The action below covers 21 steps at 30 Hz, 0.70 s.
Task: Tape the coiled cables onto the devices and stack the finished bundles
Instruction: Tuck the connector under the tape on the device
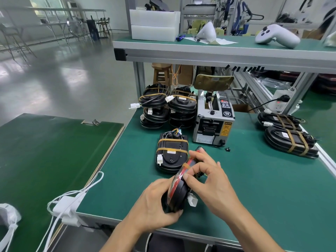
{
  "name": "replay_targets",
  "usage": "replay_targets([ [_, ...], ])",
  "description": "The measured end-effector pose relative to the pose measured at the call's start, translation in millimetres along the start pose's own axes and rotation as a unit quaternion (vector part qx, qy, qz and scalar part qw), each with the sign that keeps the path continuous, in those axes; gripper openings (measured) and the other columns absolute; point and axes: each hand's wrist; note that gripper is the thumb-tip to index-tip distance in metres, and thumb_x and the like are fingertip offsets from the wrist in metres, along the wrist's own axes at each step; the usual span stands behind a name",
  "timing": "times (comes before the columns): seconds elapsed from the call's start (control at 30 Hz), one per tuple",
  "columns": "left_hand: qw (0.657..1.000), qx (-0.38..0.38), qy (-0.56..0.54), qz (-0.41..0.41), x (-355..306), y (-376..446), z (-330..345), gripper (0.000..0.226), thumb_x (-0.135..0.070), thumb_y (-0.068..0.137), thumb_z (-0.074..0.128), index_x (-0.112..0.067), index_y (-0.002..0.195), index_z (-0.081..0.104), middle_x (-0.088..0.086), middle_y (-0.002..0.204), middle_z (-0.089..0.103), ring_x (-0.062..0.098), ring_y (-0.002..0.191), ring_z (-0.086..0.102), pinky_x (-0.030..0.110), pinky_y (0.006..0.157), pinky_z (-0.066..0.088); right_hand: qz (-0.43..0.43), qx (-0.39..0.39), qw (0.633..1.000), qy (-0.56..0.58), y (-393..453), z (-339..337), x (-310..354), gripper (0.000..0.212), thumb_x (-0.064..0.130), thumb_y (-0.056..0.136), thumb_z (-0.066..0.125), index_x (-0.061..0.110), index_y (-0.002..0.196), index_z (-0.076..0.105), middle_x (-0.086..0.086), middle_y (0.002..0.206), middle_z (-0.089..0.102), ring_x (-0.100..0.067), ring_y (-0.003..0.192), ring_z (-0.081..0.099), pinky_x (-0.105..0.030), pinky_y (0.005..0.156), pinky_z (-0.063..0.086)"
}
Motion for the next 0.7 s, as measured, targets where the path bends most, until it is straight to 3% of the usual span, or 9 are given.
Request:
replay_targets([
  [0.27,1.0,0.003,0.003,-0.001,1.4,-0.8,0.6,0.069,-0.032,0.072,0.087,-0.047,0.134,0.06,-0.025,0.118,0.065,0.006,0.111,0.065,0.021,0.095,0.052,-0.001,0.005,1.0,-0.006,0.5,0.7,-1.9,0.016,0.024,0.087,0.079,0.028,0.073,0.071,0.042,0.139,0.048,0.021,0.146,0.018,-0.043,0.129,-0.006],
  [0.47,1.0,0.004,0.002,0.001,0.8,-1.0,0.0,0.07,-0.03,0.072,0.087,-0.048,0.134,0.059,-0.025,0.118,0.065,0.006,0.112,0.065,0.023,0.095,0.053,-0.005,0.008,1.0,-0.021,1.4,-0.2,-1.9,0.016,0.024,0.088,0.078,0.026,0.073,0.071,0.036,0.143,0.049,0.019,0.147,0.018,-0.038,0.128,-0.008],
  [0.7,1.0,0.003,0.002,0.0,0.1,-1.3,-0.4,0.073,-0.029,0.071,0.086,-0.044,0.137,0.059,-0.03,0.125,0.064,0.003,0.118,0.064,0.019,0.099,0.051,-0.012,-0.007,1.0,-0.011,-1.6,-0.4,-2.2,0.013,0.024,0.09,0.078,0.03,0.089,0.067,0.035,0.141,0.051,0.015,0.149,0.02,-0.037,0.129,-0.008],
])
Point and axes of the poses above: each hand's wrist, its own y-axis towards the middle knuckle, its own z-axis out of the palm, x = y × z
